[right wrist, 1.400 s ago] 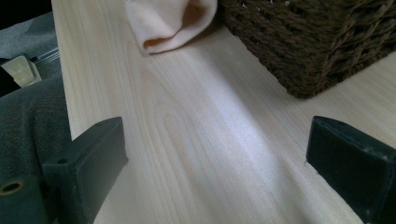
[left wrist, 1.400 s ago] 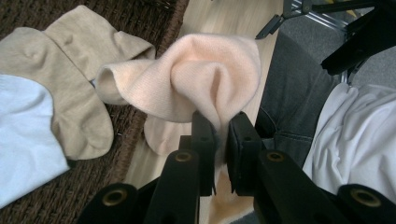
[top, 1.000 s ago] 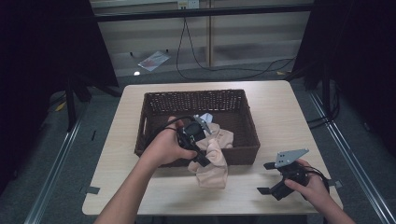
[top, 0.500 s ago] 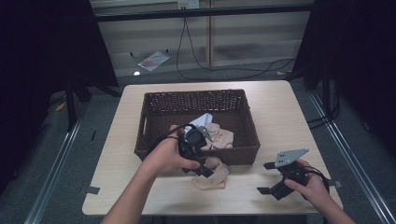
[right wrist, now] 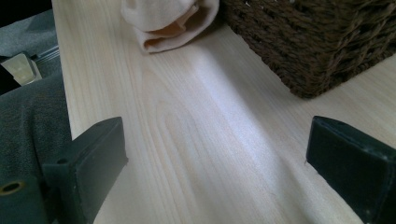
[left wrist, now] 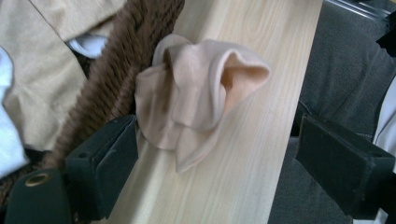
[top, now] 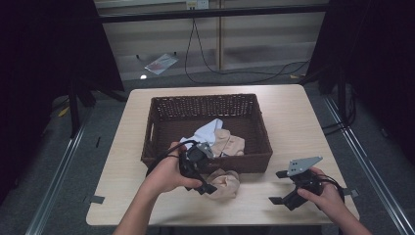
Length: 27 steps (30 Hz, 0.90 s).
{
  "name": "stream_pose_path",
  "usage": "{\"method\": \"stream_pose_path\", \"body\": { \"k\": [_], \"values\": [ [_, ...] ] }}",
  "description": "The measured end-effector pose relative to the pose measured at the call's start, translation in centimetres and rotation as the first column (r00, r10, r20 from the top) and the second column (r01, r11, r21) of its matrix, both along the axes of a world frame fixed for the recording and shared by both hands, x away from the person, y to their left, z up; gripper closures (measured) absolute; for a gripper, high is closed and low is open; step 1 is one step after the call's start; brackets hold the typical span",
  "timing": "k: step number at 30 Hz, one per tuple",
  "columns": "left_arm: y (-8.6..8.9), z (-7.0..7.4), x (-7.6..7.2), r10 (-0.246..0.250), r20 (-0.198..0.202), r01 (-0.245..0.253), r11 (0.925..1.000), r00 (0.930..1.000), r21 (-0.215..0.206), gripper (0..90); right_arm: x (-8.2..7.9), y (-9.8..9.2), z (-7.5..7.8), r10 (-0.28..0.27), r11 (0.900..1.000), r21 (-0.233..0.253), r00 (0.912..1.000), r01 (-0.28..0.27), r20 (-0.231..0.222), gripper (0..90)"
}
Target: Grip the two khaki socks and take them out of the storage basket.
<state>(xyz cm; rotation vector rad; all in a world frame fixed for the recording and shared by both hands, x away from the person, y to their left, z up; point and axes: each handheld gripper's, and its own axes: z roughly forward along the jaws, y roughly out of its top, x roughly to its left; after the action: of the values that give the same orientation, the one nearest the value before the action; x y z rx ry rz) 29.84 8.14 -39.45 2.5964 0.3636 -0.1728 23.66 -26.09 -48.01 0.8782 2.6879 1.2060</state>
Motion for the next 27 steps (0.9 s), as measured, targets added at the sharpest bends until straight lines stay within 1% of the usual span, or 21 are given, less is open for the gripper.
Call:
{"method": "stream_pose_path", "body": {
  "k": [1,4,6,10,12,14,15,17,19,20,22,23,24,25,27],
  "values": [
    [0.2,-0.2,-0.1,0.002,0.004,-0.002,1.0,1.0,-0.005,12.6,0.0,0.0,0.0,-0.002,1.0,0.0,1.0,0.002,-0.002,4.7],
    [0.6,-0.6,-0.3,0.012,0.015,-0.012,0.9999,0.9998,0.005,12.2,0.0,0.0,0.0,-0.001,1.0,-0.004,1.0,0.001,-0.003,4.7],
    [1.0,-1.1,-0.5,0.024,0.018,-0.024,0.9997,0.9995,-0.004,12.1,0.0,0.0,0.0,-0.002,1.0,-0.002,1.0,0.002,-0.003,4.7],
    [1.5,-1.8,-0.6,0.042,0.028,-0.042,0.9991,0.9987,-0.002,11.6,0.0,0.0,0.0,-0.003,1.0,-0.005,1.0,0.003,0.0,4.7],
    [1.8,-2.2,-0.7,0.049,0.018,-0.049,0.9988,0.9986,-0.01,11.0,0.0,0.0,0.0,-0.005,1.0,-0.005,1.0,0.005,0.0,4.7],
    [2.0,-2.6,-0.7,0.041,0.016,-0.041,0.9991,0.999,-0.003,10.9,0.0,0.0,0.0,-0.005,1.0,-0.005,1.0,0.005,0.0,4.7],
    [2.1,-2.8,-0.7,0.04,0.028,-0.04,0.9992,0.9988,-0.005,11.1,0.0,0.0,0.0,-0.004,1.0,-0.003,1.0,0.004,0.001,4.7],
    [2.4,-2.9,-0.8,0.041,0.04,-0.04,0.9988,0.9983,-0.029,12.5,0.0,0.0,0.0,-0.002,1.0,-0.005,1.0,0.002,0.002,4.7],
    [2.7,-3.3,-1.0,0.035,0.037,-0.034,0.9987,0.9987,-0.037,11.7,0.0,0.0,0.0,-0.002,1.0,-0.002,1.0,0.002,0.003,4.7],
    [2.8,-3.4,-1.1,0.037,0.042,-0.036,0.9989,0.9984,-0.03,11.7,0.0,0.0,0.0,0.001,1.0,-0.003,1.0,-0.001,0.003,4.7],
    [3.0,-4.0,-1.3,0.038,0.035,-0.037,0.999,0.9987,-0.025,11.1,0.0,0.0,0.0,0.005,1.0,0.0,1.0,-0.005,0.005,4.7],
    [3.0,-4.3,-1.4,0.035,0.042,-0.035,0.9992,0.9985,-0.02,10.3,-0.1,0.0,0.0,0.006,1.0,0.001,1.0,-0.006,0.004,4.7],
    [3.1,-4.6,-1.5,0.04,0.038,-0.04,0.9991,0.9985,-0.012,10.2,-0.1,0.0,0.1,0.004,1.0,-0.007,1.0,-0.004,0.008,4.7],
    [3.1,-4.9,-1.6,0.031,0.03,-0.031,0.9995,0.9991,-0.01,9.9,-0.1,0.0,0.1,0.004,1.0,-0.003,1.0,-0.004,0.008,4.7],
    [3.0,-5.2,-1.7,0.027,0.025,-0.027,0.9996,0.9993,-0.007,9.8,-0.1,-0.1,0.1,0.003,1.0,-0.002,1.0,-0.003,0.009,4.7]
  ]
}}
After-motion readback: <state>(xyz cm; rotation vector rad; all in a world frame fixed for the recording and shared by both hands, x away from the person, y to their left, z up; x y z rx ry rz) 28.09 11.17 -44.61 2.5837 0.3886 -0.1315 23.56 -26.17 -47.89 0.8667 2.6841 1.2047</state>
